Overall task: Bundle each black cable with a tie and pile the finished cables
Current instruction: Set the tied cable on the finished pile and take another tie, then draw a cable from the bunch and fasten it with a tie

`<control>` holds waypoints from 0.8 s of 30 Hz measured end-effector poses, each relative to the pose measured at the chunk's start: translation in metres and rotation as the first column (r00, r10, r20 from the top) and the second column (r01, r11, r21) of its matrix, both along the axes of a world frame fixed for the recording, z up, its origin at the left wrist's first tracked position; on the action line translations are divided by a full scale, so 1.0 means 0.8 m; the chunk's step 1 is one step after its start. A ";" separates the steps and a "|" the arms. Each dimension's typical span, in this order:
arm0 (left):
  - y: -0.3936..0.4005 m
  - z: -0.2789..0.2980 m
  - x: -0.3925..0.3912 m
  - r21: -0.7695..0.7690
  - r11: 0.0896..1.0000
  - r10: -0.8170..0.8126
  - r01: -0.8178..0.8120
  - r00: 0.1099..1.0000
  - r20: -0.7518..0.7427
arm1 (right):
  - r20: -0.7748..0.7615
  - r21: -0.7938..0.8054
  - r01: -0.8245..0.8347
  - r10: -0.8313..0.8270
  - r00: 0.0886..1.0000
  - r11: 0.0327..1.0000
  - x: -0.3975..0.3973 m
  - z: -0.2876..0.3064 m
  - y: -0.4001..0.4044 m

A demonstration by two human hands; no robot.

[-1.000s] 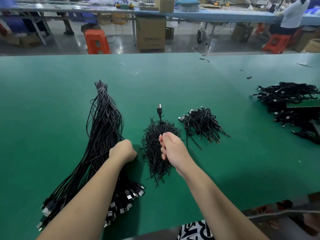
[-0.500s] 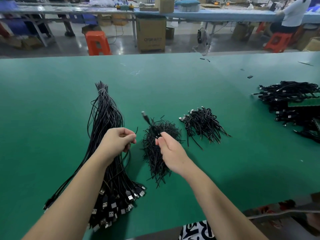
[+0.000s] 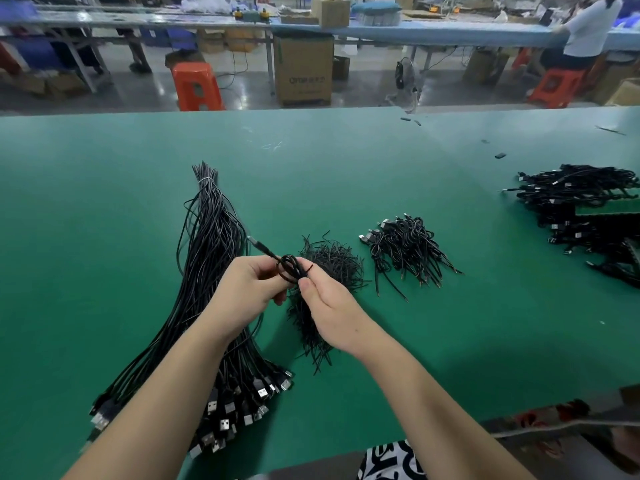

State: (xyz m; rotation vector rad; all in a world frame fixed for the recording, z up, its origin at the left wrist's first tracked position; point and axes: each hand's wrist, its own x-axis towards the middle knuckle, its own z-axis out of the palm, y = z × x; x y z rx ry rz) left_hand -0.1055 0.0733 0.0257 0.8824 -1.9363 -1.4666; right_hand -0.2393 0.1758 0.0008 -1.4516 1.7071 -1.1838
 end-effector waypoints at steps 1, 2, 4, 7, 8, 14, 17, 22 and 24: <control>0.003 0.000 -0.001 0.003 1.000 0.000 0.000 1.000 -0.007 | 0.035 -0.037 0.014 -0.013 0.999 0.999 0.002 0.000 -0.001; 0.006 0.000 -0.003 0.016 1.000 0.001 -0.001 1.000 -0.017 | 0.058 -0.062 0.036 -0.033 0.998 0.997 0.003 0.000 0.000; 0.013 0.001 -0.005 0.072 0.997 -0.001 0.004 0.999 -0.040 | 0.066 -0.102 0.102 -0.096 0.993 0.989 0.004 -0.001 -0.001; 0.022 -0.001 -0.008 0.058 0.998 0.016 -0.019 0.999 0.038 | 0.049 -0.127 0.188 -0.184 0.982 0.974 0.001 -0.001 -0.002; 0.024 -0.002 -0.009 0.002 0.999 0.049 -0.049 0.994 0.096 | 0.052 -0.125 0.206 -0.201 0.978 0.971 -0.001 0.000 -0.001; 0.034 0.008 -0.013 -0.144 0.983 0.137 -0.117 0.981 0.136 | 0.263 -0.071 0.158 -0.134 0.955 0.985 -0.002 0.002 -0.002; 0.038 0.011 -0.016 -0.189 0.975 0.149 -0.119 0.977 0.150 | 0.411 -0.034 0.139 -0.113 0.905 0.990 0.001 0.003 -0.002; 0.047 0.013 -0.014 -0.505 0.856 0.227 -0.111 0.958 0.174 | 0.474 -0.001 0.125 -0.109 0.874 0.992 -0.002 0.007 0.001; 0.050 0.014 -0.015 -0.611 0.784 0.262 -0.109 0.950 0.167 | 0.512 0.016 0.111 -0.104 0.852 0.994 -0.003 0.010 -0.001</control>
